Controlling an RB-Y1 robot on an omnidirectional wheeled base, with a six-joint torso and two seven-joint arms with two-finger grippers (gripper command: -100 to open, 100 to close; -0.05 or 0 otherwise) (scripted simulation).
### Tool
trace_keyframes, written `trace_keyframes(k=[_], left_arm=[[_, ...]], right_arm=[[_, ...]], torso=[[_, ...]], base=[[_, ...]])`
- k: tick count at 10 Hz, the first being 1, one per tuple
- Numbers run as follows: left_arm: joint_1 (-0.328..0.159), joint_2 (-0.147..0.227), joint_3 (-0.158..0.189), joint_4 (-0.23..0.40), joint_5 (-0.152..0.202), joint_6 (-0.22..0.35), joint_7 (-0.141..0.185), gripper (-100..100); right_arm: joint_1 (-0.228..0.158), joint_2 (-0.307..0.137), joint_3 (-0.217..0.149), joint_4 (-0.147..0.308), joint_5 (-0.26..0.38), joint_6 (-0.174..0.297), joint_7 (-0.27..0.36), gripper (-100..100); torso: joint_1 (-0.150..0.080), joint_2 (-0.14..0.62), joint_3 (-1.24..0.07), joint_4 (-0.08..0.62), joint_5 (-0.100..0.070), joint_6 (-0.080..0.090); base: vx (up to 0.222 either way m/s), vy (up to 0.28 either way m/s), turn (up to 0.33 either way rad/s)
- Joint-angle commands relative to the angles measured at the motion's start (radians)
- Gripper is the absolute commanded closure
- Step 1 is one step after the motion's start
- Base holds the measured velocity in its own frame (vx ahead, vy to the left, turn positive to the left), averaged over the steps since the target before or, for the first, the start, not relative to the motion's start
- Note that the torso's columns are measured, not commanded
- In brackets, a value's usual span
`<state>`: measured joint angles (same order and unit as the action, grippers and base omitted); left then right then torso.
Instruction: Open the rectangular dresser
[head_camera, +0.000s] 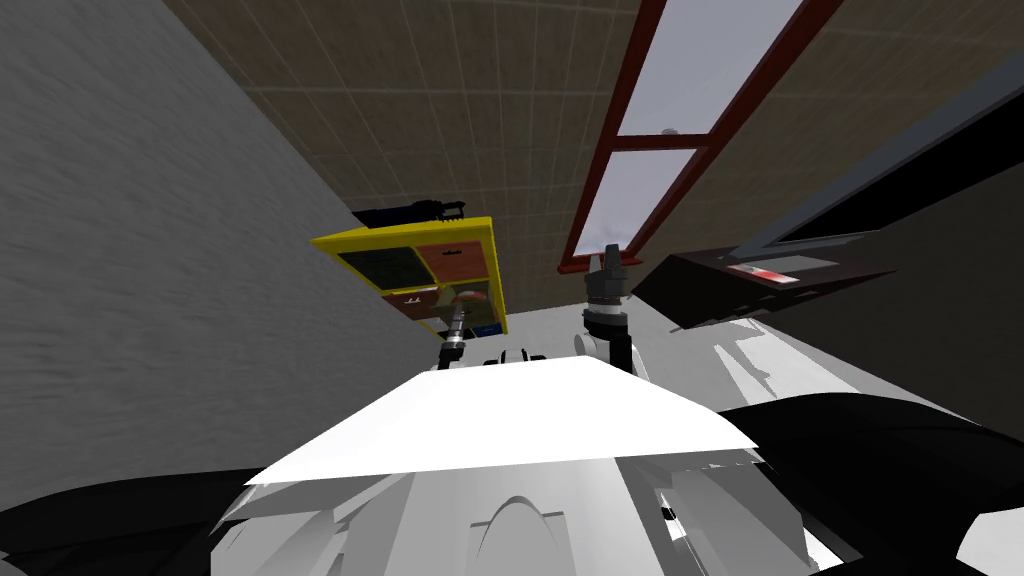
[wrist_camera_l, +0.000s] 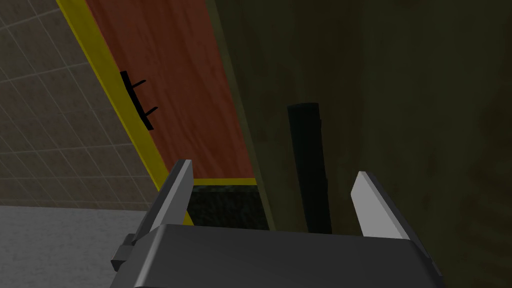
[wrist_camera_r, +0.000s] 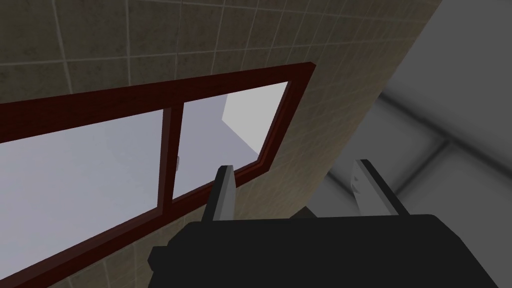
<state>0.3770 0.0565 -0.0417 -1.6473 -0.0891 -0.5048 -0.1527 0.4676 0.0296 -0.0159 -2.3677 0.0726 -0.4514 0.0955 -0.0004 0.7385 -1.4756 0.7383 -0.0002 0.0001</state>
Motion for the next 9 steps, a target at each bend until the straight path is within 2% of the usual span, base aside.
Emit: trace_keyframes(k=[1,3,4,5,9], left_arm=[[-0.002,0.006,0.000,-0.061,0.000,0.064,0.006,-100],[-0.003,0.010,0.000,-0.108,0.000,0.111,0.011,-100],[-0.001,0.010,0.000,-0.086,0.001,0.101,0.011,-100],[0.000,0.011,0.000,-0.087,0.001,0.107,0.012,0],[0.002,0.011,-0.001,-0.083,0.001,0.110,0.012,0]], right_arm=[[0.000,0.000,0.000,0.000,0.000,0.000,0.000,0],[0.000,0.000,0.000,0.000,0.000,0.000,0.000,0],[0.000,0.000,0.000,0.000,0.000,0.000,0.000,0],[0.000,0.000,0.000,0.000,0.000,0.000,0.000,0],[0.000,0.000,0.000,0.000,0.000,0.000,0.000,0]], torso=[[0.000,0.001,0.001,0.000,0.000,0.000],[0.000,0.002,0.001,0.002,-0.001,0.000],[-0.001,0.003,0.001,0.004,-0.003,-0.001],[-0.001,0.003,0.001,0.003,-0.002,-0.001],[0.000,0.000,0.000,0.000,0.000,0.000]], base=[[-0.025,-0.004,-0.005],[-0.037,-0.009,-0.009],[-0.012,-0.002,-0.004],[0.000,0.000,0.000],[0.000,0.000,0.000]])
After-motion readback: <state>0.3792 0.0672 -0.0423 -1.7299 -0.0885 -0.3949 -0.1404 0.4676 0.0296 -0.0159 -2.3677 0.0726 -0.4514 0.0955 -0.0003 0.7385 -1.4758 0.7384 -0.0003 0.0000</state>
